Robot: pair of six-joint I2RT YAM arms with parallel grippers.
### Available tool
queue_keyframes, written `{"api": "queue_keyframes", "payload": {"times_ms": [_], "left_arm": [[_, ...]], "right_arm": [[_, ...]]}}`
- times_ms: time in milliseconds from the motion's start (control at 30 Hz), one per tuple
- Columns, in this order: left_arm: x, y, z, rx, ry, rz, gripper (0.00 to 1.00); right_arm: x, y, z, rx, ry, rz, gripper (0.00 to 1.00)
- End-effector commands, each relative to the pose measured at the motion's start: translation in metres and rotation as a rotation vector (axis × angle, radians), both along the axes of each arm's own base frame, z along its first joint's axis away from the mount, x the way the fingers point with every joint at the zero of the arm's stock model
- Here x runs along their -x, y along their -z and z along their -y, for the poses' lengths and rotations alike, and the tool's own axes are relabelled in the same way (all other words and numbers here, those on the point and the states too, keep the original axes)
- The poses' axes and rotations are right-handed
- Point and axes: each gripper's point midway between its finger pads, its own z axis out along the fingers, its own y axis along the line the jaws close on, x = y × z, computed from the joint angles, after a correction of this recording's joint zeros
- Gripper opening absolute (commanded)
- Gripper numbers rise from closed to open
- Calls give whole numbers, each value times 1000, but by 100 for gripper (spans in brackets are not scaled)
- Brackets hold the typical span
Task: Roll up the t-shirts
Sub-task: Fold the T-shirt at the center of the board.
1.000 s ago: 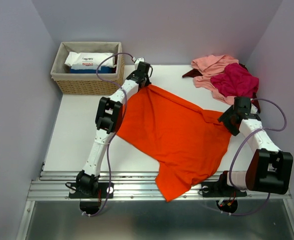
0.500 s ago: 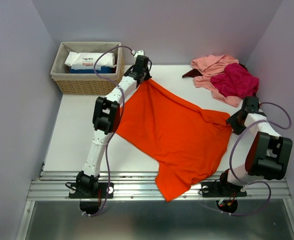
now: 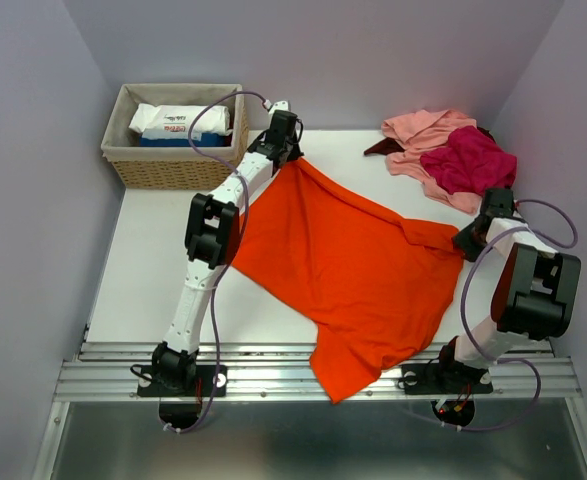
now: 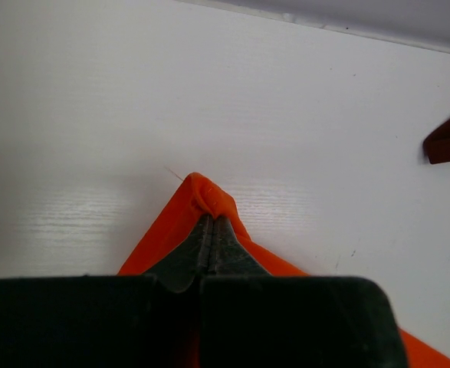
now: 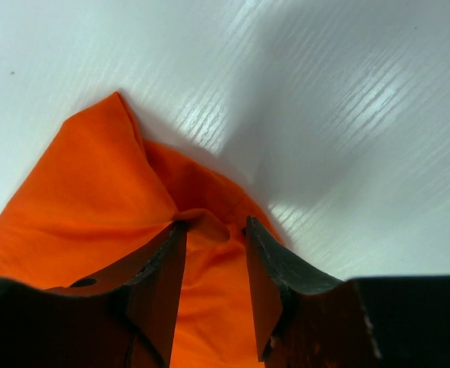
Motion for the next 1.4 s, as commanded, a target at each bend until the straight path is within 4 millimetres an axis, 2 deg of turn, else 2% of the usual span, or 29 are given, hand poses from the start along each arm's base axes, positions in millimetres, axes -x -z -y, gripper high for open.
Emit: {"api": "queue_keyframes", "payload": {"times_ms": [0,133,333,600,733,767,867,1100,1300,1367], "left_arm": [[-11,-60,-3,37,1,120,0],[-11,-58,-3,32,2,118,0],[-11,-55,-3,29,0,113,0],[-12,-55,-8,19,-9,114,0],[-16,-63,-16,26,-14,127,0],[-18,-65,-18,28,-15,132,0],[-24,-72,-23,38,-9,147,0],[-31,-78,-27,60,13,171,0],[-40,-83,-18,94,56,220,0],[-40,-75,-11,107,96,207,0]], "right_arm": [[-24,-15,17,70,2,62,42],[-28,-18,18,74,-1,81,19],[-29,-29,19,86,2,108,1],[-27,-48,20,105,6,147,1],[-25,-75,19,123,8,199,1],[-24,-89,19,137,8,227,1],[-22,-114,17,142,1,281,1],[-26,-150,20,167,28,352,1],[-37,-159,19,139,37,380,1],[-39,-162,16,126,29,391,1]]}}
